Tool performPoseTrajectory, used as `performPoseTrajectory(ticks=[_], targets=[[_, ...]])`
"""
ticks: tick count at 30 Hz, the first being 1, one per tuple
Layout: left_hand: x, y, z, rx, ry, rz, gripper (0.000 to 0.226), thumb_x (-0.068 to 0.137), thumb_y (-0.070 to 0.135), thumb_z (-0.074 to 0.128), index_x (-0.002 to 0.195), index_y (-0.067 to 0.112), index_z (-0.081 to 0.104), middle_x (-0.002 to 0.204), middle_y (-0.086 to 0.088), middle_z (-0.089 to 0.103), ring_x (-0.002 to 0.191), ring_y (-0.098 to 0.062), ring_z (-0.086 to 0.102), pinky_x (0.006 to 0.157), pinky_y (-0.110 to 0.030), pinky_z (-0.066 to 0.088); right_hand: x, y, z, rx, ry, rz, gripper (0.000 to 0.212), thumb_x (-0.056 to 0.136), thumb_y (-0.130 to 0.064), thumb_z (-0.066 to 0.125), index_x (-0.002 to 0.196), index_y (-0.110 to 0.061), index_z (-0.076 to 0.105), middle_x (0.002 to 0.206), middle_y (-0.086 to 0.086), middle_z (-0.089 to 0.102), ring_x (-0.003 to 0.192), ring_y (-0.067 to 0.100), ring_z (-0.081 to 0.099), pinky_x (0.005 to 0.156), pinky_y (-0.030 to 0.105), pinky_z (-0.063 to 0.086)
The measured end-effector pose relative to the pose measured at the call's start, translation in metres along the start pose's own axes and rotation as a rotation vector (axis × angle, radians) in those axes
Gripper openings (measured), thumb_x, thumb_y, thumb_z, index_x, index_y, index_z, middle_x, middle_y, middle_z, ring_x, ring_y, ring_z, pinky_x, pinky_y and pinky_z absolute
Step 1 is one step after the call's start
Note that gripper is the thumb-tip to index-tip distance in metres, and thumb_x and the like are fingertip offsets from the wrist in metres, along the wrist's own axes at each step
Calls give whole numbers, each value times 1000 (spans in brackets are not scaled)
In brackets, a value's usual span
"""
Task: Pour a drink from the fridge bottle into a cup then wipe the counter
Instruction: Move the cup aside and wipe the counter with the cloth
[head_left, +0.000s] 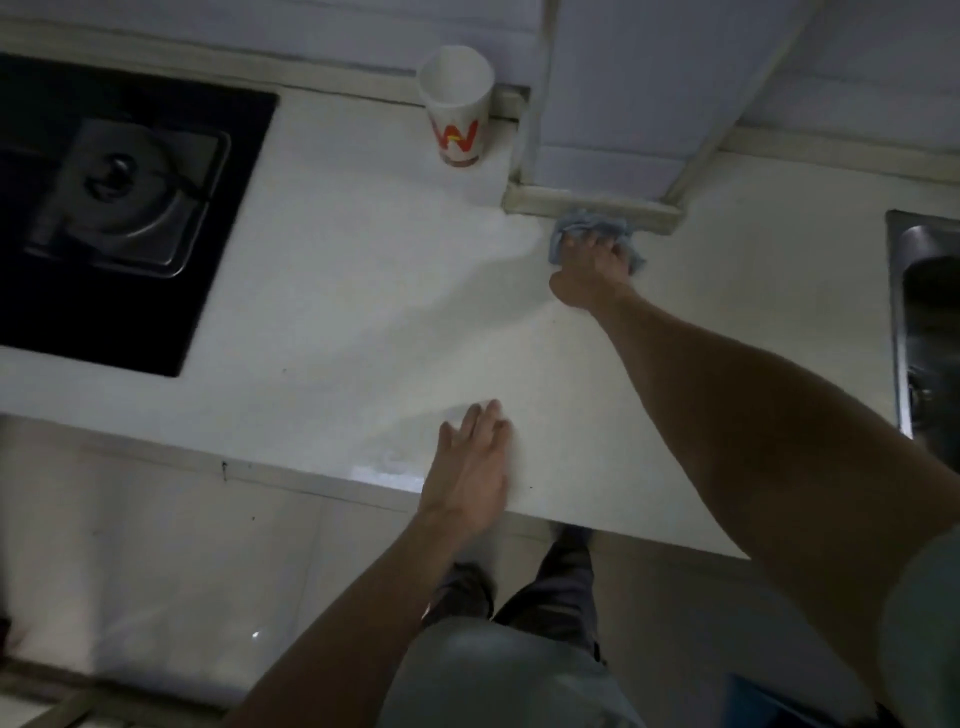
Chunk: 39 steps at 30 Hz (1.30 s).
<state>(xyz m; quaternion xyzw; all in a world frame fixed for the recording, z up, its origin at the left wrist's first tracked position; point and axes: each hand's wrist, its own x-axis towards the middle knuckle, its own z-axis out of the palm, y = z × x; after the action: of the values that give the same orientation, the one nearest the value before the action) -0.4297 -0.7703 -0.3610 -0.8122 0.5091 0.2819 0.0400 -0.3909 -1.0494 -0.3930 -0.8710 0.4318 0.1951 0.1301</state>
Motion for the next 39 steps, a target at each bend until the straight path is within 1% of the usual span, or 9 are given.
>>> performPoseTrajectory(ticks=[4,7,10,13,23,26,29,35,39], targets=[[-18,-14,10,-18,-50,15,63,97,14,41,155,8,16,165,-9,-2,152,-27,0,122,-51,10,8,-63,1,-23,14,-114,71,88,-25,48,150,-5,19,154,23,23,142,41,21,118,50,16],[-15,-21,11,-42,-72,32,65,97,13,44,155,8,15,165,-9,-3,152,-28,-1,123,-51,9,3,-96,7,-109,18,-231,69,91,-26,47,151,-11,17,157,20,16,145,39,15,120,48,12],[-11,-20,8,-78,-89,33,64,97,11,47,154,8,19,165,-9,1,152,-30,1,122,-53,11,-3,-97,5,-164,33,-274,69,92,-21,47,152,-16,14,159,17,10,147,36,10,121,48,12],[-9,-24,8,-87,-119,37,65,97,9,48,155,9,18,165,-8,-1,152,-29,-1,122,-53,11,-7,-69,6,-134,95,-302,68,90,-15,52,149,-24,19,158,13,13,145,35,16,118,49,21],[-8,-30,3,-150,-141,94,63,93,9,51,150,7,26,164,-9,3,151,-31,3,121,-53,13,-52,78,14,-33,17,127,75,85,-16,58,149,-16,19,154,18,25,140,41,26,111,59,30],[-10,-29,5,-144,-149,105,69,90,13,55,150,5,23,164,-11,1,151,-33,0,121,-55,10,-61,71,23,22,8,228,75,90,-19,54,152,-14,11,158,19,13,145,41,13,113,61,20],[-11,-33,6,-184,-162,111,75,88,15,57,153,7,20,165,-9,-1,152,-31,-4,122,-53,6,-58,31,22,60,60,295,75,93,-25,54,153,-8,11,157,23,15,144,43,16,116,57,18],[-10,-33,5,-185,-157,104,76,87,13,55,155,10,19,165,-5,-1,152,-28,-3,123,-50,7,-65,-62,32,35,83,-99,78,90,-22,55,152,-14,9,159,19,5,147,40,2,120,50,9],[-13,-35,5,-180,-151,116,73,89,10,54,154,10,21,165,-4,0,152,-28,-2,123,-49,8,-70,-60,40,59,126,-275,70,90,-13,53,152,-18,19,160,9,12,148,31,8,121,41,9]])
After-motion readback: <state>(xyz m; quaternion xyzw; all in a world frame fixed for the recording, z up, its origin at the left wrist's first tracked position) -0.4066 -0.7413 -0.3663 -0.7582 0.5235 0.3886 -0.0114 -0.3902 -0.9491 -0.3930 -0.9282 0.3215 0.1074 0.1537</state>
